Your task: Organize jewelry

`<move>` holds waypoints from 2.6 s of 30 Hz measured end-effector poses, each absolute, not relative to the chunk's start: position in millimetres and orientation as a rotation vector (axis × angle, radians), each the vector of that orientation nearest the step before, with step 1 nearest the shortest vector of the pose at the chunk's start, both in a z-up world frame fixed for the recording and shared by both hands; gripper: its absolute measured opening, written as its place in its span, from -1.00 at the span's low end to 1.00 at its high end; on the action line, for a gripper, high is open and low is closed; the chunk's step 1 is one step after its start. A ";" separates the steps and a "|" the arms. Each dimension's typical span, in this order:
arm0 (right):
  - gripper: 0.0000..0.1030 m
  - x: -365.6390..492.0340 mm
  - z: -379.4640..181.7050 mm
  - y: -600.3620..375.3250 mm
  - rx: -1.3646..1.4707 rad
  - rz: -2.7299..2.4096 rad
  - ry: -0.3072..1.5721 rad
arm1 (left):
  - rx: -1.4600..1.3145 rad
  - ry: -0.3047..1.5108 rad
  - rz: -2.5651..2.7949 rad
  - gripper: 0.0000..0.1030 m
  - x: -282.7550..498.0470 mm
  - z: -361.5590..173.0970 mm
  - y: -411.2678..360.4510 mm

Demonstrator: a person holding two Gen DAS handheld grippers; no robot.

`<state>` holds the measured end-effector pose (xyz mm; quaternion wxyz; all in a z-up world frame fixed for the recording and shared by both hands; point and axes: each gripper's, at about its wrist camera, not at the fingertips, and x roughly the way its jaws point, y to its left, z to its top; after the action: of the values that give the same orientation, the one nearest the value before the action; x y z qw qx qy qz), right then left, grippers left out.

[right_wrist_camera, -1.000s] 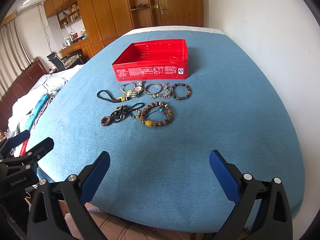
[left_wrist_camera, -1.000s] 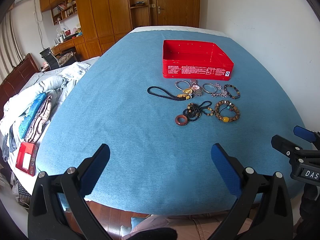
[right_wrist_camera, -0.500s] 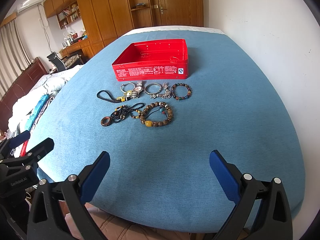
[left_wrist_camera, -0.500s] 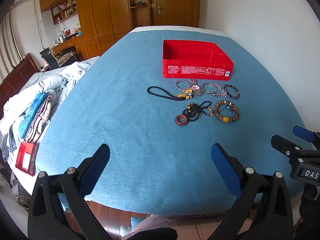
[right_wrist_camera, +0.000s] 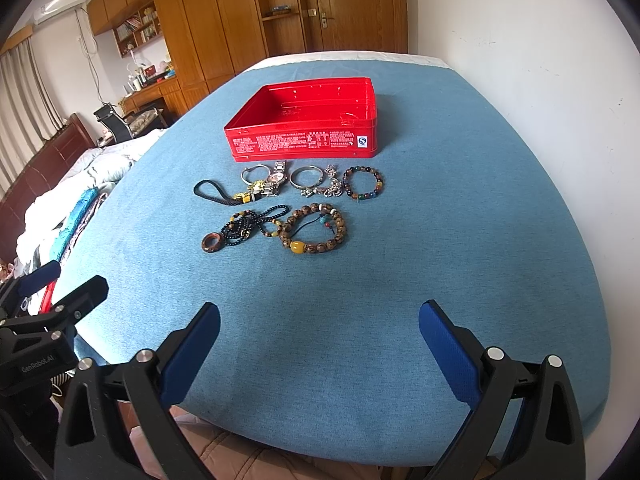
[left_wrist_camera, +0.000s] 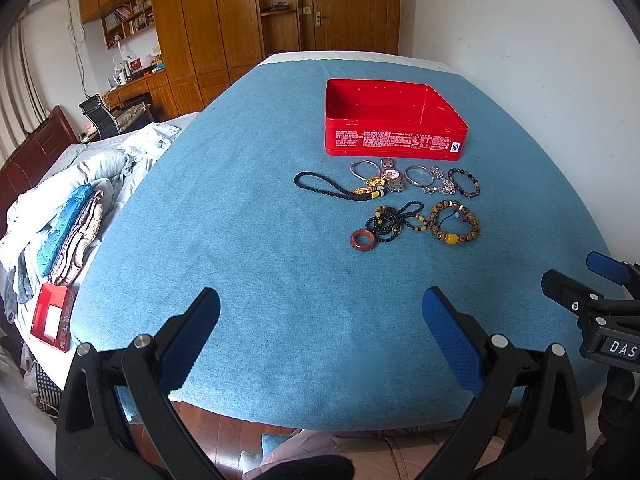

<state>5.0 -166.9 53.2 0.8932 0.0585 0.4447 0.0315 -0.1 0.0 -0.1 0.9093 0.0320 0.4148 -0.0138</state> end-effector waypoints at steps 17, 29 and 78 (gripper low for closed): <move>0.93 15.7 49.4 -171.2 0.138 0.060 0.942 | 0.005 0.851 -0.055 0.94 10.7 -1.6 14.1; 0.92 76.6 24.6 -197.7 0.262 0.162 1.127 | -0.152 1.045 -0.124 0.92 90.1 -23.6 31.3; -0.25 189.7 -46.3 -185.7 0.246 0.186 1.309 | -0.046 1.240 -0.186 -0.45 172.9 -91.4 13.5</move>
<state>189.7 -185.7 -46.3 0.7823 0.1138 0.6063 0.0860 172.9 13.5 -91.4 0.8095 -0.0213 0.5803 -0.0868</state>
